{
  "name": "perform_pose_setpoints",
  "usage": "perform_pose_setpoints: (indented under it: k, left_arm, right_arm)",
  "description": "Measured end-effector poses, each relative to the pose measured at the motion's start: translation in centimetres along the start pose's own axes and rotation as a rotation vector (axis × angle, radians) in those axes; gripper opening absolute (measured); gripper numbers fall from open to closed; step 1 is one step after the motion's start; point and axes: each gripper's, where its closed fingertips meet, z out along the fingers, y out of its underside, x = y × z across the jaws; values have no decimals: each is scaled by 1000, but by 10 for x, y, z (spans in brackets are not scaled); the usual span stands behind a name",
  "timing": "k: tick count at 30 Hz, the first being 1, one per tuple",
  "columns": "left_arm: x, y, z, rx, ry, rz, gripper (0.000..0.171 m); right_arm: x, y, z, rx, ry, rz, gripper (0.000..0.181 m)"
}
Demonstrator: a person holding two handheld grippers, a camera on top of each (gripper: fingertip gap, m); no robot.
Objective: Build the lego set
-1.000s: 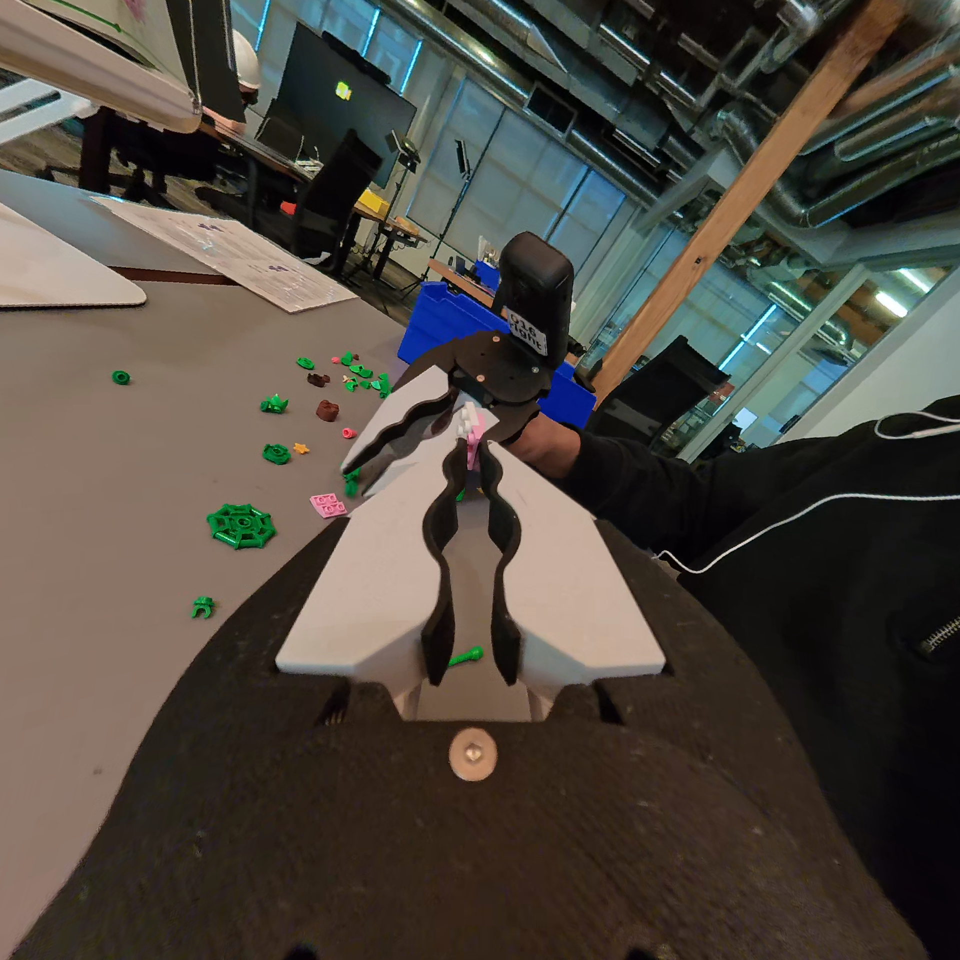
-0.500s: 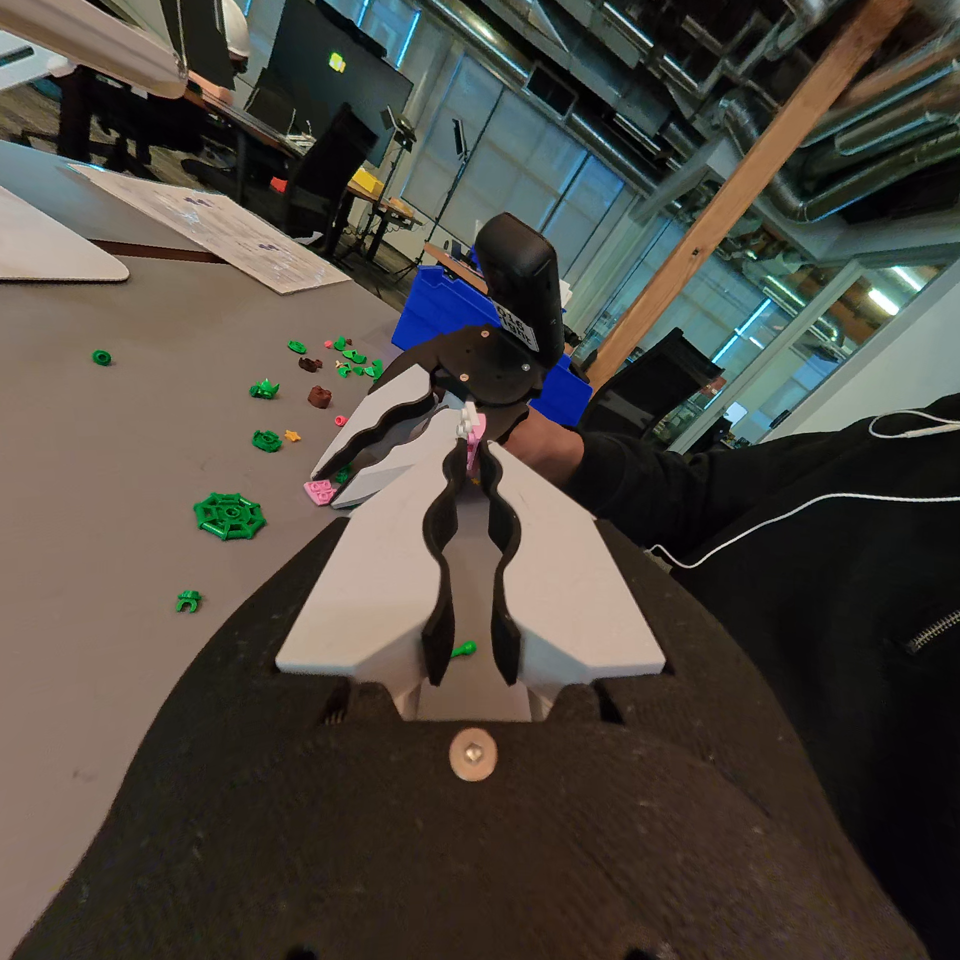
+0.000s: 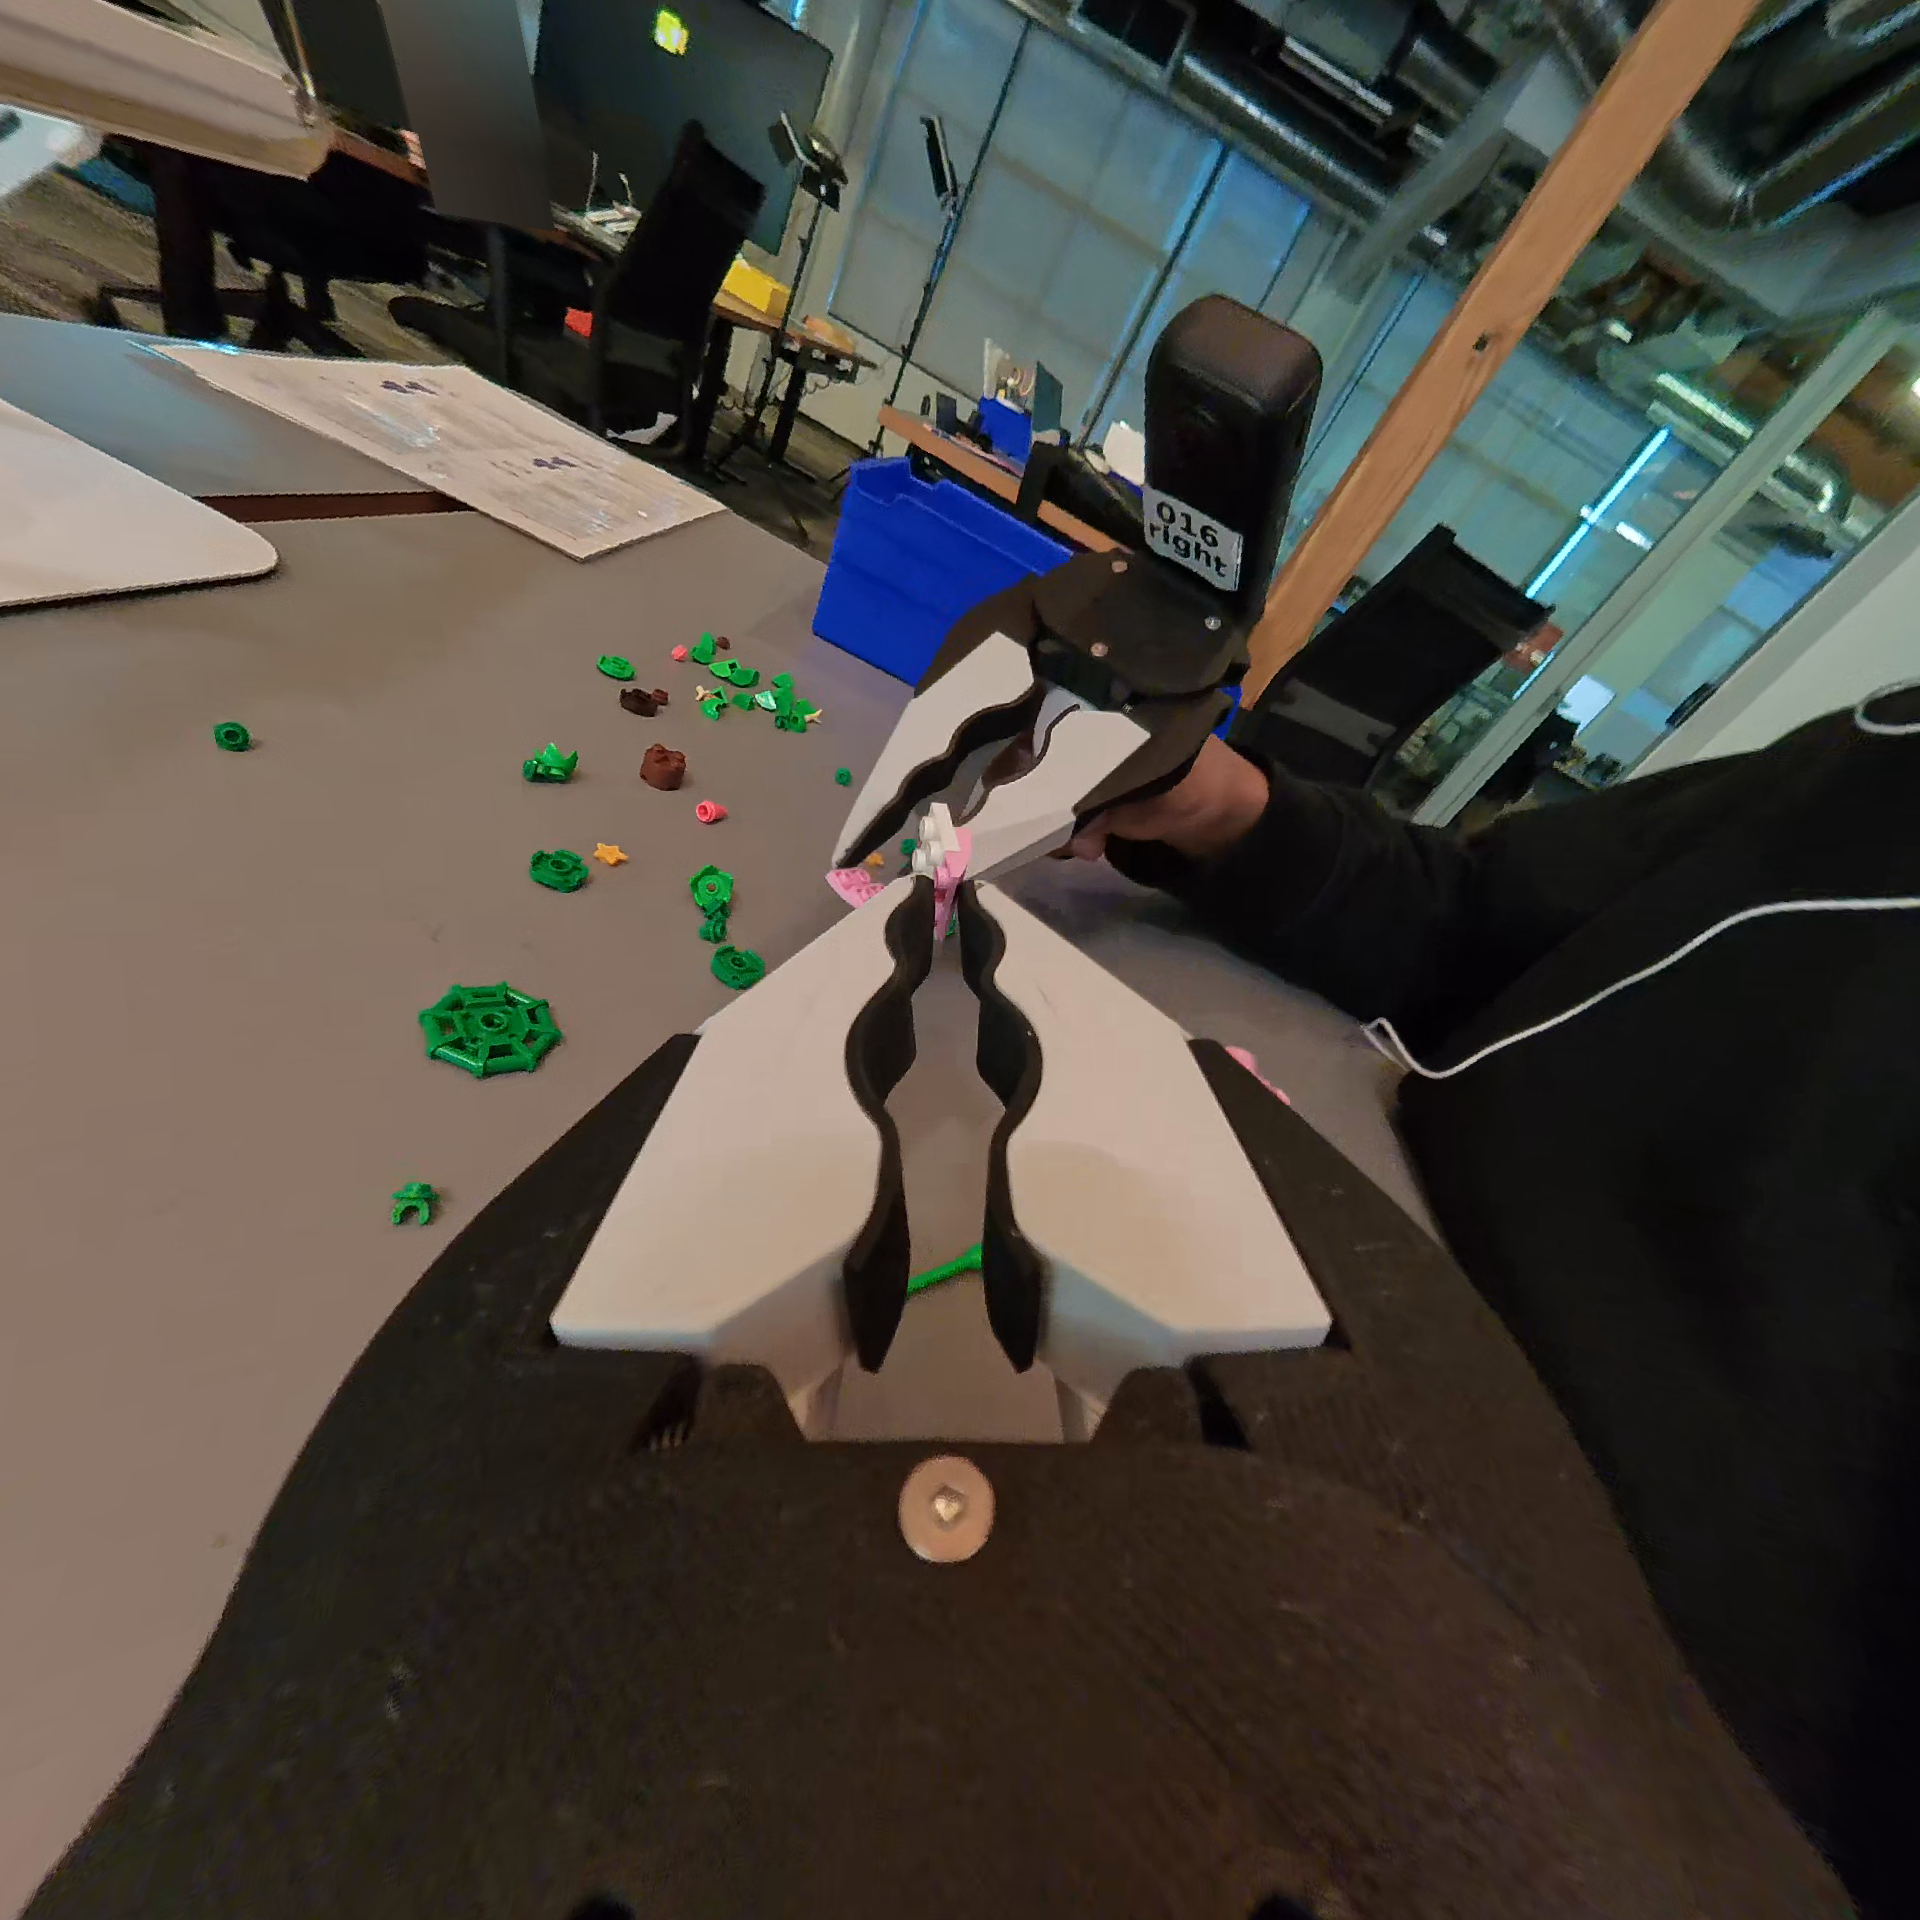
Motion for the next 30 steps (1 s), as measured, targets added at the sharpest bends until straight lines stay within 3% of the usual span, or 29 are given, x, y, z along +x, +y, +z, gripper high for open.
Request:
perform_pose_setpoints:
  k: [6,13,25,30]
  left_arm:
    - [9,13,8,-104,-22,145,0]
    - [22,35,23,-214,1,259,0]
    - [21,35,22,-204,7,244,0]
    - [21,33,22,-195,3,244,0]
  right_arm:
    - [6,28,1,-84,49,-1,15]
    - [6,31,2,-72,36,12,15]
    - [-14,10,4,44,30,-100,15]
    - [-18,13,7,28,9,-94,15]
